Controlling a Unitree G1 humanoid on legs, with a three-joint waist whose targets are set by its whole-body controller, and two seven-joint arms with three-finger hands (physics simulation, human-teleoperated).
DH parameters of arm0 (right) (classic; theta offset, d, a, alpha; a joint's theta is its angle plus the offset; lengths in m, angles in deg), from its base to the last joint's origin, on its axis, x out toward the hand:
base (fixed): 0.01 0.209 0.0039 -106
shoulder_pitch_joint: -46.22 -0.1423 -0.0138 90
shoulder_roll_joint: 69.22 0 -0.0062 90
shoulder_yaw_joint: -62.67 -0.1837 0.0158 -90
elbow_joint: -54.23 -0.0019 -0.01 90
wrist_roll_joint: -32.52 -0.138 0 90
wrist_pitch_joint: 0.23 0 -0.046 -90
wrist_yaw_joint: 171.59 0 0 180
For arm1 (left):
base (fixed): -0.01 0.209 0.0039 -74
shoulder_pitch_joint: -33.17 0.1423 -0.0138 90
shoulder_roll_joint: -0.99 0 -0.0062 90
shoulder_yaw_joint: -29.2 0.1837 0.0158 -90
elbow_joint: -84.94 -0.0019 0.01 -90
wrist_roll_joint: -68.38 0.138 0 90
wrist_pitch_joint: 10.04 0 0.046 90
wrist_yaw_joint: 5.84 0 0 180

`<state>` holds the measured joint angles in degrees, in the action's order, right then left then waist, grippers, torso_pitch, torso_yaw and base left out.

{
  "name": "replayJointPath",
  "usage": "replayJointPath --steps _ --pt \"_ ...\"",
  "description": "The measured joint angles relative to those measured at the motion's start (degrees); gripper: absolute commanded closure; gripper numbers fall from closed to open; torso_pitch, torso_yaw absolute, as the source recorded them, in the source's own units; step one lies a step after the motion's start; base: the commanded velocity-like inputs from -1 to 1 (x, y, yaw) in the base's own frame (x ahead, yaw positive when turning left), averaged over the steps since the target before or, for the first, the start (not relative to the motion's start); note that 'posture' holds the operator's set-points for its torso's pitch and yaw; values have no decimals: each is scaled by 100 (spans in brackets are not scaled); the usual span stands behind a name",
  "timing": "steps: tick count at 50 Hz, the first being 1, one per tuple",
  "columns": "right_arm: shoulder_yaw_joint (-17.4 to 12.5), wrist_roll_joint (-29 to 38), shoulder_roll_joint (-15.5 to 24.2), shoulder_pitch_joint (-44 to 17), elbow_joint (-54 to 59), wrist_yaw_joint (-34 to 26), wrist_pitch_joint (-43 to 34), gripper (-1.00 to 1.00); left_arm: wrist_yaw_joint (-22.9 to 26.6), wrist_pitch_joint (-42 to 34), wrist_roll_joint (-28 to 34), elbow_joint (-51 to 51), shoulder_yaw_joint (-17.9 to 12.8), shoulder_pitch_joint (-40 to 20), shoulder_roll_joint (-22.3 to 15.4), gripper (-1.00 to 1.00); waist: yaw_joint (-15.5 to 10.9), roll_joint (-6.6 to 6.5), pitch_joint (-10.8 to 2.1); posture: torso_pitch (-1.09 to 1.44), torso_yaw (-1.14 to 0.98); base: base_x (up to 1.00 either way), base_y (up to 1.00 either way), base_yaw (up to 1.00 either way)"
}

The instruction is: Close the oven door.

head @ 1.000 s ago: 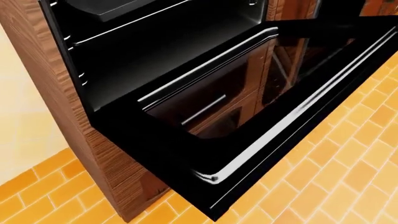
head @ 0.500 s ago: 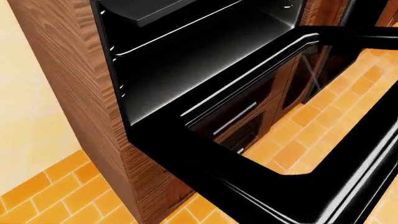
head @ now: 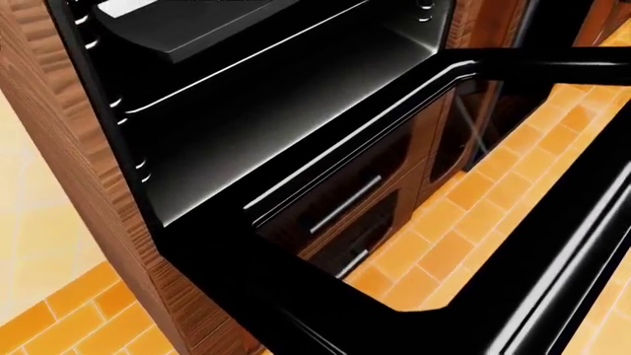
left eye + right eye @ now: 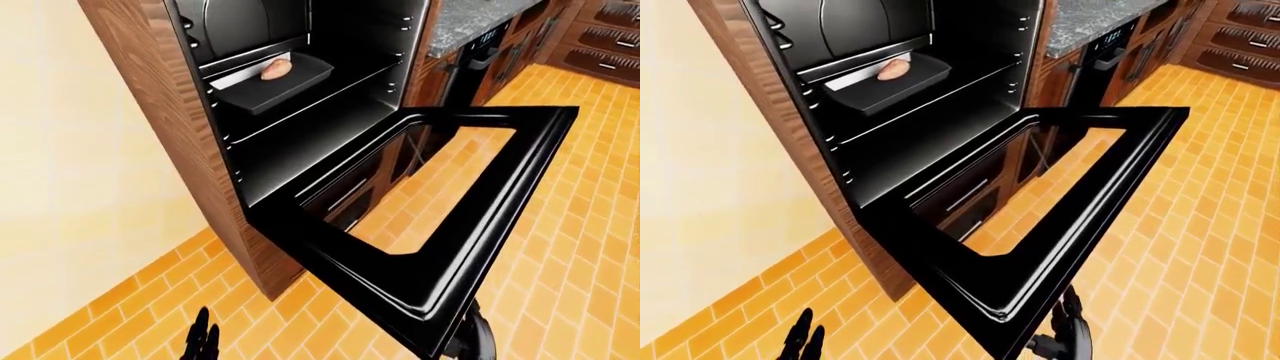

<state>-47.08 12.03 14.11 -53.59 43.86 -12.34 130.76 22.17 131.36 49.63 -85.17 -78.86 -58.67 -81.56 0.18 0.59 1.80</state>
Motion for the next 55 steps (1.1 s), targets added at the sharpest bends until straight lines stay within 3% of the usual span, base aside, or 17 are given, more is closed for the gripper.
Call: replayJointPath --steps 7,11,28,34,55 --pt "116 -235 -4 -13 38 -15 -369 -100 206 -179 -242 -28 -146 -33 -30 -100 13 -13 44 0 0 0 0 0" --pt "198 -169 13 9 31 -17 -353 -100 276 -149 -273 -7 -79 -44 -73 -100 16 -31 41 0 0 0 0 0" --pt "197 -25 19 -15 23 -83 -335 -100 862 -280 -757 1 -199 -104 -54 -100 17 -43 32 4 0 0 0 0" --pt "207 -21 13 -12 17 -106 -313 -100 907 -309 -850 -1 -203 -102 -56 -100 22 -47 185 9 0 0 0 0" --pt "112 -388 43 -185 -24 -268 -593 -100 997 -304 -1010 27 -142 -146 -48 -100 53 -26 925 30 0 0 0 0"
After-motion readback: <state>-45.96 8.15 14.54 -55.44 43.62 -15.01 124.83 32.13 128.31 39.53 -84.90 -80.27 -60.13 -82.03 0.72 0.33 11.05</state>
